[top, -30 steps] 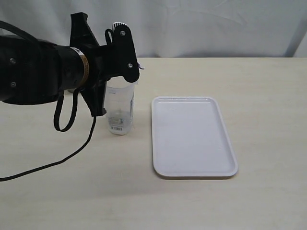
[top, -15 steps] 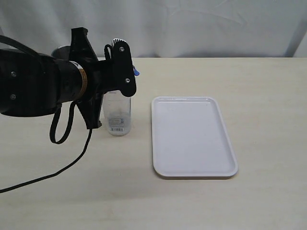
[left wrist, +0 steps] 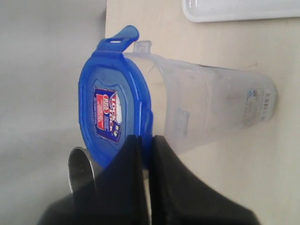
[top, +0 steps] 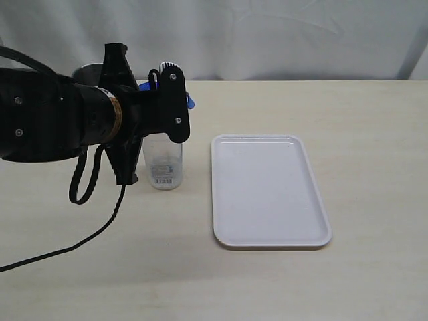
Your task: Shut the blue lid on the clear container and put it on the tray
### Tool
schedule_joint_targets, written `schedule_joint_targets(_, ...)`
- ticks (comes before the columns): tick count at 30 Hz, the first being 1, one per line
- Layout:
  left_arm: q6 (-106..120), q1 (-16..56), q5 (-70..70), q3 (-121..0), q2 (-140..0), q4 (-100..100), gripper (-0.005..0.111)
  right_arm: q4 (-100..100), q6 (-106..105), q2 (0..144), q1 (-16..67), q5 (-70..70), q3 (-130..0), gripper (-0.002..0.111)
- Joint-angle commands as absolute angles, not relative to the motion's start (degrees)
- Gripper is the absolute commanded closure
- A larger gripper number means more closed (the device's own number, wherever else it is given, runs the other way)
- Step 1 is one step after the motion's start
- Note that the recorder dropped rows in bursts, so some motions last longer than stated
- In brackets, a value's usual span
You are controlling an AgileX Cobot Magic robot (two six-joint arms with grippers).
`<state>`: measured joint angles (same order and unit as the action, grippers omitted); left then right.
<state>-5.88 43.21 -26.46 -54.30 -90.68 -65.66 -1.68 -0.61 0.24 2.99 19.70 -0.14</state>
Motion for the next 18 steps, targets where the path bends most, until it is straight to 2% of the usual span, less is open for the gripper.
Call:
schedule_joint_targets(1,-5.8,43.3,-26.0,-53.9,-90.4,-64.7,0.107,-1.7,-0.4,0.0,2.8,19.6,0.0,0.104)
schedule_joint_targets(18,-5.8,43.3,-26.7,-53.9,-90.1,-63.6,0.106,-1.7,-0.4,0.0,2.8,19.6,0.0,0.104)
